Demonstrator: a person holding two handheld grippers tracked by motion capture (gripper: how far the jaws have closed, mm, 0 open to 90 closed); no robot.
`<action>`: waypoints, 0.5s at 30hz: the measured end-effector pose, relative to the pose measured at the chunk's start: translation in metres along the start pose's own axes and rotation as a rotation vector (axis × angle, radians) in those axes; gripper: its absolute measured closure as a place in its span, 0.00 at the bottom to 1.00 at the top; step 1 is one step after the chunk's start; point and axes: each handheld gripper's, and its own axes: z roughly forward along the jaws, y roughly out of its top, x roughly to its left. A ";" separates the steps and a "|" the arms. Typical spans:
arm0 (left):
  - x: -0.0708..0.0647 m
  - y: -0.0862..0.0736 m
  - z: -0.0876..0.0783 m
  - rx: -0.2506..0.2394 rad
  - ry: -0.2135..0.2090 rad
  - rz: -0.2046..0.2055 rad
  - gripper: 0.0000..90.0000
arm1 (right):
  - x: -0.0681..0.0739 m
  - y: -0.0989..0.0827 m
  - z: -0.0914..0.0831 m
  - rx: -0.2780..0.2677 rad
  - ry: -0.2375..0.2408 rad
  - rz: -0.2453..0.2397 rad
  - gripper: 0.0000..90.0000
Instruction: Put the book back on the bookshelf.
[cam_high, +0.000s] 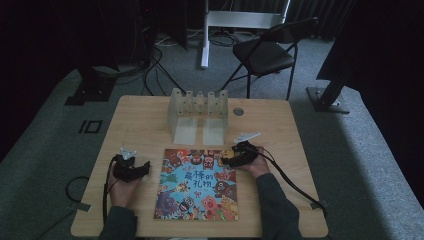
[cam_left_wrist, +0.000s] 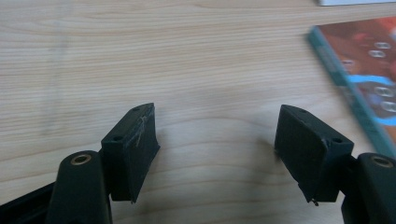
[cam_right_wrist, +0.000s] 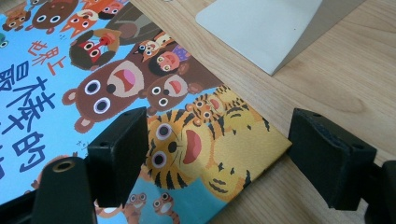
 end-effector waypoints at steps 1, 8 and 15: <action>-0.003 0.000 -0.002 -0.010 -0.012 0.013 0.33 | 0.000 0.000 0.000 -0.001 -0.001 0.000 0.23; -0.021 0.002 -0.020 -0.067 -0.045 0.087 0.22 | 0.000 0.001 -0.001 -0.011 0.002 0.017 0.23; -0.047 -0.001 -0.043 -0.128 -0.159 0.139 0.17 | -0.001 0.002 -0.004 -0.022 0.012 0.027 0.23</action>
